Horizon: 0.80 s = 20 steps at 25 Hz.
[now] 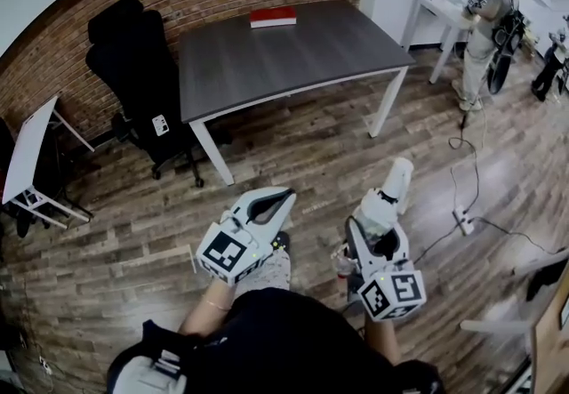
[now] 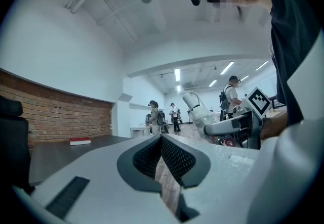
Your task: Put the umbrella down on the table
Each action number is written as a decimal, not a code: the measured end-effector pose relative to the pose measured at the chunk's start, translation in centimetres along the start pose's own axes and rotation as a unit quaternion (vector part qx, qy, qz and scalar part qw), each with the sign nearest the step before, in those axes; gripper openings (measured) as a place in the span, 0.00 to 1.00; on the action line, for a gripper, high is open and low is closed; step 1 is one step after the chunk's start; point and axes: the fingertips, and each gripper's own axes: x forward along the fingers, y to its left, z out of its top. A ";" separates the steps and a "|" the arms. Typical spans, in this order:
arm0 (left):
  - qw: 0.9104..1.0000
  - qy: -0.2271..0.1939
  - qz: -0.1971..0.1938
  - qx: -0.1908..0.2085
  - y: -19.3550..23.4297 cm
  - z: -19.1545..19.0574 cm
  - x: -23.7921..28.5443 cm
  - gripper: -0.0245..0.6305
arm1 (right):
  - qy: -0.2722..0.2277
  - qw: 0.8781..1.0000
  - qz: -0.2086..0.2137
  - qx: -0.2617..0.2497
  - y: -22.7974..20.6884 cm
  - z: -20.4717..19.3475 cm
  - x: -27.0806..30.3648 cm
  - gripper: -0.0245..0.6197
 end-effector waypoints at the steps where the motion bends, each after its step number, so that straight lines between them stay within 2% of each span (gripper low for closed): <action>1: 1.000 -0.002 -0.005 0.000 0.5 0.0 0.9 0.04 | -0.002 1.000 -0.004 -0.002 -0.4 0.3 0.6 0.48; 12: 0.997 -0.006 -0.071 -0.011 5.9 -0.8 10.5 0.04 | -0.001 0.998 -0.055 0.002 -5.9 1.7 7.5 0.48; 20: 0.995 -0.003 -0.099 -0.015 11.0 -0.7 16.2 0.04 | 0.004 0.997 -0.072 0.012 -8.2 2.7 13.6 0.48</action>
